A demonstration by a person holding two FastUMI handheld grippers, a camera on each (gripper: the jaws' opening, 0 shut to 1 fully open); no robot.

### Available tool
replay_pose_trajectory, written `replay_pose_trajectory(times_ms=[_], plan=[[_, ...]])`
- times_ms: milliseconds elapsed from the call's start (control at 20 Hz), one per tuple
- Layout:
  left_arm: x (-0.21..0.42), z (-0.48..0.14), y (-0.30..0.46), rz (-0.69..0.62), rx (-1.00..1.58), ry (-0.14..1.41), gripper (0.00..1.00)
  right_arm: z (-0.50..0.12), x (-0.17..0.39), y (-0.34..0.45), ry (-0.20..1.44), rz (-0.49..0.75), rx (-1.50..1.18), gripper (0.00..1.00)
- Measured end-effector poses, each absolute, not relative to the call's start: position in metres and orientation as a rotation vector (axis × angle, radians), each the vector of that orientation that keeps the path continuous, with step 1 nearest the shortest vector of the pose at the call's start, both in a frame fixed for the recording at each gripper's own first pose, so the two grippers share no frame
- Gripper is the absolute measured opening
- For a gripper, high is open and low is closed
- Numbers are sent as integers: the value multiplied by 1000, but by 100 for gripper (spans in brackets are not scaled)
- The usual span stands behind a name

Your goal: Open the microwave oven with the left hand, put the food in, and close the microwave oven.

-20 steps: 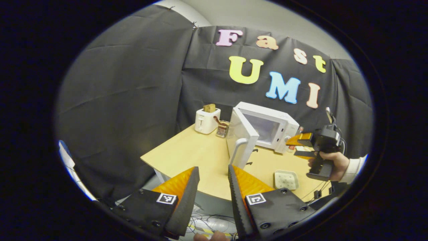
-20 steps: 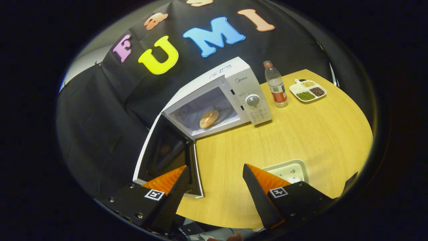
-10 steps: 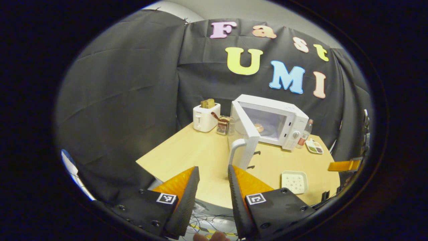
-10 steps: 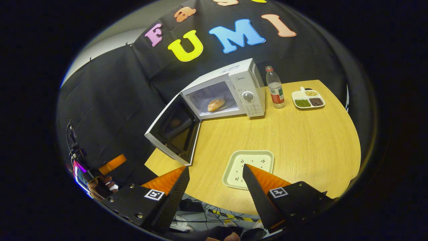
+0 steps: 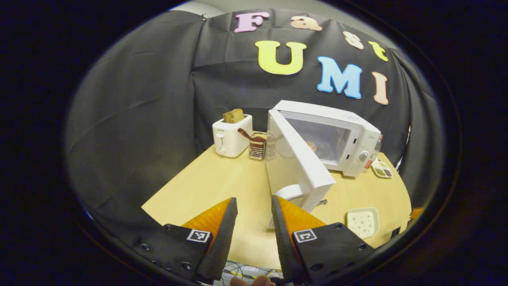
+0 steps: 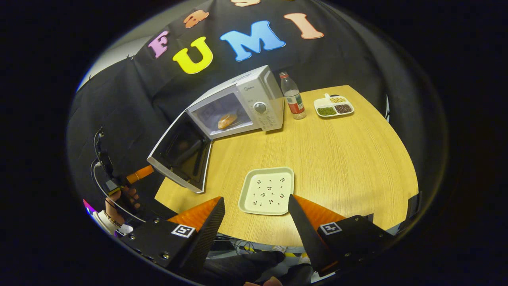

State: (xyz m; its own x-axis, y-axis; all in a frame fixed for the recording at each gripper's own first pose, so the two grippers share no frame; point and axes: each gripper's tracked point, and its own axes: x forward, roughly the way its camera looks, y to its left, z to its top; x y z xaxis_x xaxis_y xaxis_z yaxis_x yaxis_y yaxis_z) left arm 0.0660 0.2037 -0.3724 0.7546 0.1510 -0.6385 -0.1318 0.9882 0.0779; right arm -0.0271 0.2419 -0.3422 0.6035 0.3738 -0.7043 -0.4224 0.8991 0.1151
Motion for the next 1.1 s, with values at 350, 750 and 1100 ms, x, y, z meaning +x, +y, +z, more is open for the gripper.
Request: replay_pose_trajectory(times_ms=[350, 750, 1100], plan=[[105, -424, 166, -68, 116, 736, 61, -344, -15, 252, 821, 315, -35, 98], [202, -435, 73, -270, 189, 650, 65, -361, -31, 244, 890, 165, 28, 98], [280, -443, 33, -330, 201, 597, 58, -358, -15, 227, 901, 72, 60, 98]])
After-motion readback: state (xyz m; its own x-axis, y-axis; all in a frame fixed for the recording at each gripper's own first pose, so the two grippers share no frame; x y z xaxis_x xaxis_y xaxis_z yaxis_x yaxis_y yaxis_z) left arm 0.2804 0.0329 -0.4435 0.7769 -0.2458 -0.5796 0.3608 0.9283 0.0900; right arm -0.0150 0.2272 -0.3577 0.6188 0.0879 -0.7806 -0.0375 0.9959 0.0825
